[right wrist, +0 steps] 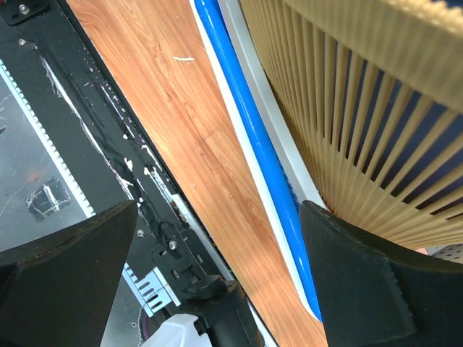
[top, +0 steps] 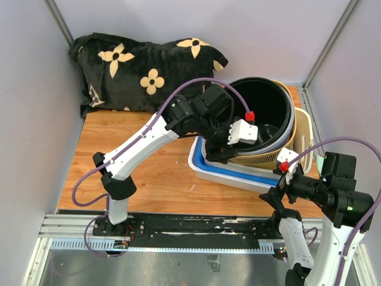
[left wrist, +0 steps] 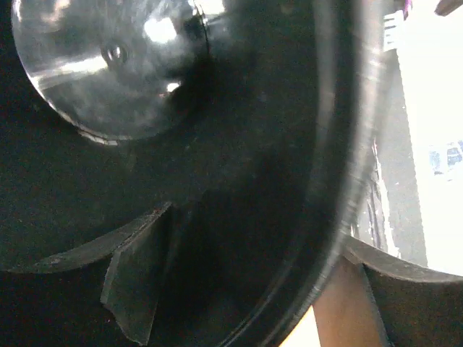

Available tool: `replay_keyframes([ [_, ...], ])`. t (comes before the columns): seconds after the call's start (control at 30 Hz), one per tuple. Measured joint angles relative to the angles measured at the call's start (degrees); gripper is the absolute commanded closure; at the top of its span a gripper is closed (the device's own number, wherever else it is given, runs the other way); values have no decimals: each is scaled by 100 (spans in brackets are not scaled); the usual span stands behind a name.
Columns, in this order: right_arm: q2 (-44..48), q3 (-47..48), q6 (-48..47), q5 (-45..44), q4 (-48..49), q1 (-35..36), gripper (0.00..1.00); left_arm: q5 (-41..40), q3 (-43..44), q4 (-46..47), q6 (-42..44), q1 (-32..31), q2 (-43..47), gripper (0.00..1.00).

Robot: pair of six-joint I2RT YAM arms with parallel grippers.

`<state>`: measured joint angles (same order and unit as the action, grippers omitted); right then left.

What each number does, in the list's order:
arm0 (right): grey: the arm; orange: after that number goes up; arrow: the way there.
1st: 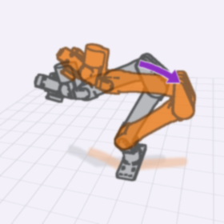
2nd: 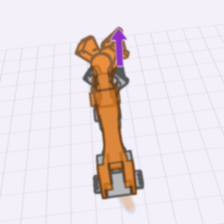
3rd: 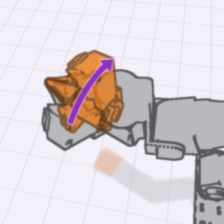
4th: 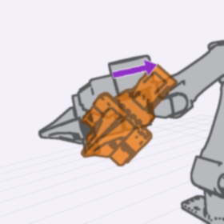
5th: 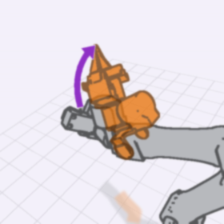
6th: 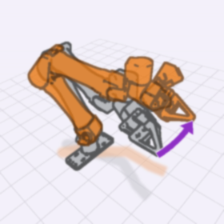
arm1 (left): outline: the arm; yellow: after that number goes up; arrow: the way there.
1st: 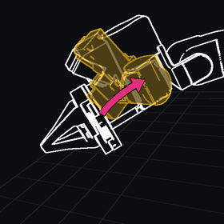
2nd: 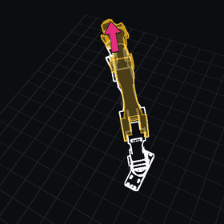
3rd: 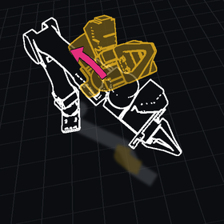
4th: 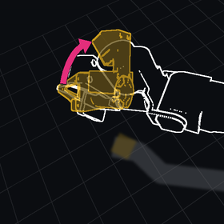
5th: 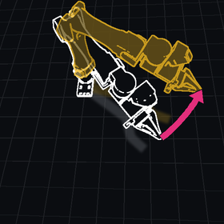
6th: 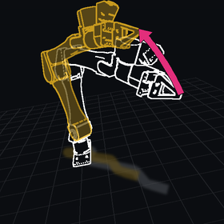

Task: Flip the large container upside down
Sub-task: Pick up the container from the container.

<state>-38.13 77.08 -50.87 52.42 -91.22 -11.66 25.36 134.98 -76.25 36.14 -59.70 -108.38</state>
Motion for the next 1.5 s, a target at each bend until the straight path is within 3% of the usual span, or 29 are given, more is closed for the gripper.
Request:
replay_keyframes([
  [0.1,-2,0,0,0,0,0,4,-151,-120,-33,-46,39,0,60],
  [0.13,-2,0,0,0,0,0,4,-140,-144,-79,31,37,15,66],
  [0.17,-2,0,0,0,-2,0,4,-157,-151,-96,24,35,42,66],
  [0.27,-2,0,0,0,-2,0,4,-238,-160,-120,229,-35,144,43],
  [0.6,-9,0,2,0,-2,0,3,-595,-164,-149,-63,-22,151,22],
  [0.73,-17,0,2,0,-2,0,4,-699,-164,-149,-103,-33,173,26],
  [0.93,-44,0,2,0,-2,0,4,-798,-160,-151,-170,-50,293,42],
  [1.3,-83,0,2,0,-4,0,3,-966,-125,-164,-192,-76,549,35],
  [1.5,-118,0,2,2,-4,0,3,-999,-87,-166,-210,-87,734,44],
])
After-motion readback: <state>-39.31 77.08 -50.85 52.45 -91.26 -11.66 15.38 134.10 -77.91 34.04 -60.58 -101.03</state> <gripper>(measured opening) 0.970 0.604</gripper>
